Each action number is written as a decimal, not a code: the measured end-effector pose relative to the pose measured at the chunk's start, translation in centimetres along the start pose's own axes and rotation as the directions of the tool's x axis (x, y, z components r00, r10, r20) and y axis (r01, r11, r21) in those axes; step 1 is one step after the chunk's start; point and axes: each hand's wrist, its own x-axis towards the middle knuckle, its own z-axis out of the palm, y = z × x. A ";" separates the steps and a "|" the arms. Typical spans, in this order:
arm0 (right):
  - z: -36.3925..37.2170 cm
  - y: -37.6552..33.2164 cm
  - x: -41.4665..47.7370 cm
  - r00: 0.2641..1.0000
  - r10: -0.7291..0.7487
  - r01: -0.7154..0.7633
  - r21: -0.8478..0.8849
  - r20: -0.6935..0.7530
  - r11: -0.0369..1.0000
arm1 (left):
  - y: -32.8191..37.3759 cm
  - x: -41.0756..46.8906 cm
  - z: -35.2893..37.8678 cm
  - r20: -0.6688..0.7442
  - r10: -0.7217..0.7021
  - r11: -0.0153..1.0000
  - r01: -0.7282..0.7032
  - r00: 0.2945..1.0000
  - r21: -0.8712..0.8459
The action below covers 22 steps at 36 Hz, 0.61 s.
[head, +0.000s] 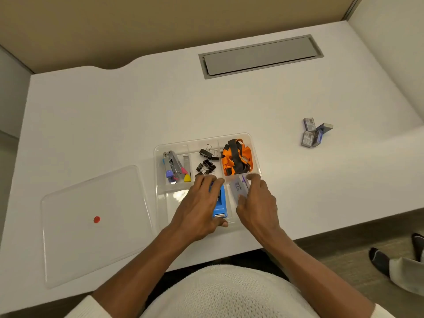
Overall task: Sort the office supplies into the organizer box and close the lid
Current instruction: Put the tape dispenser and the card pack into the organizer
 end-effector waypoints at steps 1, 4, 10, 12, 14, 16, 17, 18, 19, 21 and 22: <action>0.2 -0.1 0.1 1.000 -0.003 0.003 0.003 0.005 1.000 | -0.1 0.0 0.1 0.001 -0.007 1.000 0.007 1.000 -0.009; 0.9 -0.2 0.4 0.999 -0.038 0.038 0.028 0.009 0.999 | 0.0 0.0 0.2 0.029 -0.015 0.999 0.016 0.999 -0.034; 1.5 0.5 0.8 0.996 -0.090 0.090 -0.026 -0.014 0.996 | 0.0 0.3 0.7 0.124 -0.031 0.999 0.036 0.992 -0.038; 1.5 0.6 0.7 0.989 -0.146 0.143 -0.098 -0.020 0.985 | -0.5 0.6 0.5 0.134 -0.037 0.998 0.044 0.990 -0.045; 1.4 0.5 0.6 0.982 -0.189 0.182 -0.162 -0.026 0.970 | -0.8 0.9 0.4 0.169 -0.041 0.997 0.052 0.985 -0.063; 1.3 0.5 0.6 0.977 -0.211 0.201 -0.208 -0.026 0.957 | -0.6 1.0 0.2 0.202 -0.039 0.996 0.054 0.979 -0.071; 1.4 0.5 0.6 0.974 -0.222 0.207 -0.243 -0.034 0.948 | -0.5 1.0 0.1 0.218 -0.035 0.997 0.049 0.975 -0.060; 1.4 0.5 0.7 0.972 -0.231 0.209 -0.273 -0.050 0.939 | -0.4 1.0 0.0 0.236 -0.035 0.998 0.046 0.971 -0.041; 1.3 0.5 0.6 0.974 -0.224 0.202 -0.290 -0.043 0.935 | -0.3 0.9 -0.1 0.252 -0.038 0.999 0.043 0.967 -0.014; 0.8 0.4 0.5 0.974 -0.223 0.201 -0.285 -0.047 0.937 | 0.0 0.8 -0.5 0.271 -0.048 0.998 0.034 0.961 0.057; 0.4 0.4 0.5 0.968 -0.244 0.222 -0.254 -0.058 0.941 | 0.3 0.7 -0.7 0.267 -0.053 0.995 0.028 0.962 0.097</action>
